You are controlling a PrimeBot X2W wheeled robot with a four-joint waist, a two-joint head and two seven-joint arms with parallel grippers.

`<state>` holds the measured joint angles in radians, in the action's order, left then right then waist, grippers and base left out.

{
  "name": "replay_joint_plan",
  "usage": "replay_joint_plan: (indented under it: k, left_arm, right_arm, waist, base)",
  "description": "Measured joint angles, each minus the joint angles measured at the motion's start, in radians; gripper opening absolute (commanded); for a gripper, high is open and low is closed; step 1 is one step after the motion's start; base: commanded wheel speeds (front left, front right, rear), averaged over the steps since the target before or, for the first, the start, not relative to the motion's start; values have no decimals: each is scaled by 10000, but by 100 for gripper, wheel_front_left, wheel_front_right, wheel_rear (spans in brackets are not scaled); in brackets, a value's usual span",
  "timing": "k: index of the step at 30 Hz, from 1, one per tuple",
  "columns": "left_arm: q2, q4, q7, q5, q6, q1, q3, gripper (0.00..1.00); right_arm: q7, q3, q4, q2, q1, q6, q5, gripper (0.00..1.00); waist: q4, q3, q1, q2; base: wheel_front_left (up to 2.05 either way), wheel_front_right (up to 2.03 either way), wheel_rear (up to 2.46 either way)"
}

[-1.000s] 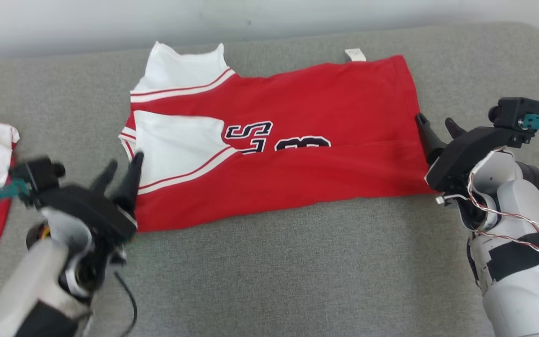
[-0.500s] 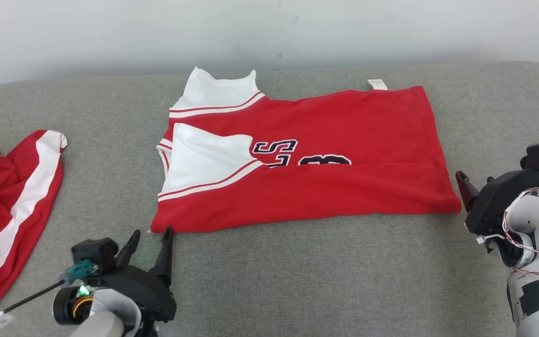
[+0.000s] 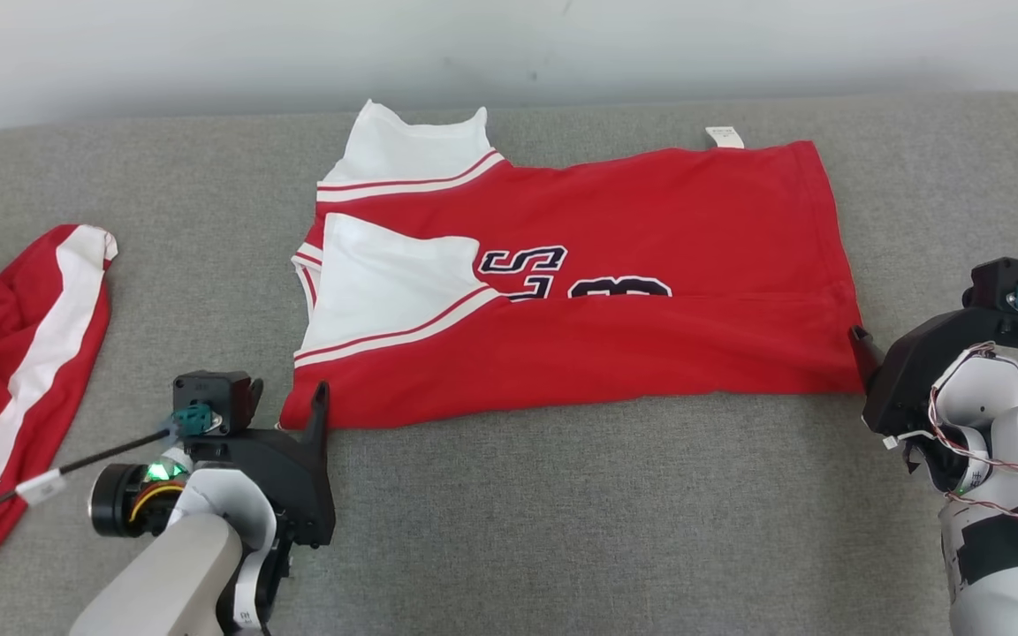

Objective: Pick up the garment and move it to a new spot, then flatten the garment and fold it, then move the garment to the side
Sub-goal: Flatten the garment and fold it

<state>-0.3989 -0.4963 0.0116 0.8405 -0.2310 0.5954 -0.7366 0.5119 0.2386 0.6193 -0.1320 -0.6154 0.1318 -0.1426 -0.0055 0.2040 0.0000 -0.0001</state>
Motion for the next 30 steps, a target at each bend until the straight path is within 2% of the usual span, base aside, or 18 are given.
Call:
replay_joint_plan:
  k: [6,12,13,14,16,17,18,19,25,30]
  left_arm:
    - [-136,-249,-769,-318,-339,190,-420,100]
    - [19,-408,-830,-337,-362,186,-529,100]
    - [48,-441,-821,-337,-360,194,-531,96]
    - [67,-466,-821,-336,-347,212,-537,81]
    - [100,-518,-821,-324,-311,263,-546,20]
    - [119,-546,-821,-314,-245,291,-552,0]
    - [144,-568,-823,-297,-224,310,-562,0]
    - [176,-581,-832,-276,-144,317,-568,0]
    - [265,-591,-732,10,102,189,-545,0]
    - [153,-251,-543,134,105,-490,-562,0]
  right_arm:
    - [278,180,-52,161,-230,0,564,100]
    - [525,249,65,209,-280,0,1053,100]
    - [522,253,79,217,-302,0,1055,100]
    - [510,267,82,230,-354,0,1053,100]
    - [531,205,136,236,-463,0,999,100]
    - [652,155,205,240,-483,0,911,100]
    - [750,111,257,242,-526,-4,788,34]
    - [803,86,288,234,-583,-10,637,1]
    - [888,-92,180,240,-391,-15,113,0]
    - [926,12,-286,150,325,-13,-201,0]
  waist:
    - [-34,302,0,1]
    - [-27,686,0,0]
    - [-20,745,0,0]
    - [-13,800,-1,0]
    - [4,897,-1,-1]
    - [13,933,-1,-1]
    - [25,956,-1,-1]
    - [40,964,-1,-1]
    - [88,773,2,2]
    - [126,317,1,2]
  base:
    - [0,0,0]
    - [0,0,0]
    - [0,0,0]
    - [0,0,0]
    - [0,0,0]
    - [0,0,0]
    - [0,0,0]
    - [0,0,0]
    - [0,0,0]
    - [0,0,0]
